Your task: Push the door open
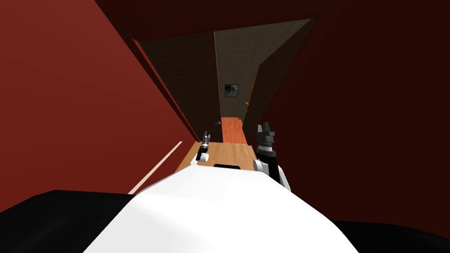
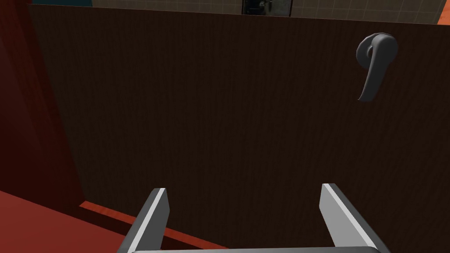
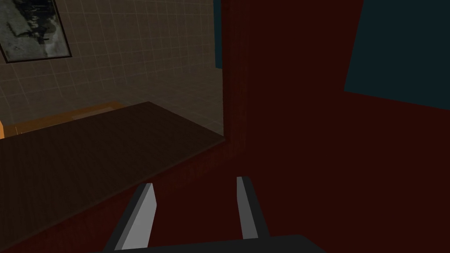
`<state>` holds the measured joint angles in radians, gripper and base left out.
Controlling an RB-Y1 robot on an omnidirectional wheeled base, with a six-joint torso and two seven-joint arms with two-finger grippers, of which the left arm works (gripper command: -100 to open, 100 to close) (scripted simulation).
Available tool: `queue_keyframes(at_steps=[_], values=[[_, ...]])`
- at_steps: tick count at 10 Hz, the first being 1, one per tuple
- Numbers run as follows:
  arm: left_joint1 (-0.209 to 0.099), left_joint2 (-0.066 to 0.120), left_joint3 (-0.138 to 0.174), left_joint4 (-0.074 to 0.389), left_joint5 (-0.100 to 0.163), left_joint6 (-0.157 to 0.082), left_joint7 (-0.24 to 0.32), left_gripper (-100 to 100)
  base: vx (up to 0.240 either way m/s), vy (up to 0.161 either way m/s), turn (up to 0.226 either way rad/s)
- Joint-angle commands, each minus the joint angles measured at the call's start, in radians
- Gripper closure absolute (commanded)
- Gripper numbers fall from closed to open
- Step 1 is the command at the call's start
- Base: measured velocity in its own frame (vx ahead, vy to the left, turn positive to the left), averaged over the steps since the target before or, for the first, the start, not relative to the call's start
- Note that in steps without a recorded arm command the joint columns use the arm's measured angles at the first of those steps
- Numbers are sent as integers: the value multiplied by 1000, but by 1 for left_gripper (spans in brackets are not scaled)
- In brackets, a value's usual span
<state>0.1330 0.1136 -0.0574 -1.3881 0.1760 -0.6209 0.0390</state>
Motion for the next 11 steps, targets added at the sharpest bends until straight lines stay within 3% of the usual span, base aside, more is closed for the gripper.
queue_keyframes(at_steps=[1,3,4,7,8,11], values=[[-13,3,0,48,3,-14,-4,-100,92,7,-45],[-34,7,0,102,7,-27,-7,-100,100,1,-37],[-34,7,0,106,7,-27,-7,-100,74,-2,-9],[-64,12,1,194,14,-47,-13,-100,87,4,-36],[-64,12,1,194,14,-47,-13,-100,58,-4,-8],[-93,16,2,276,20,-66,-19,-100,73,5,-35]])
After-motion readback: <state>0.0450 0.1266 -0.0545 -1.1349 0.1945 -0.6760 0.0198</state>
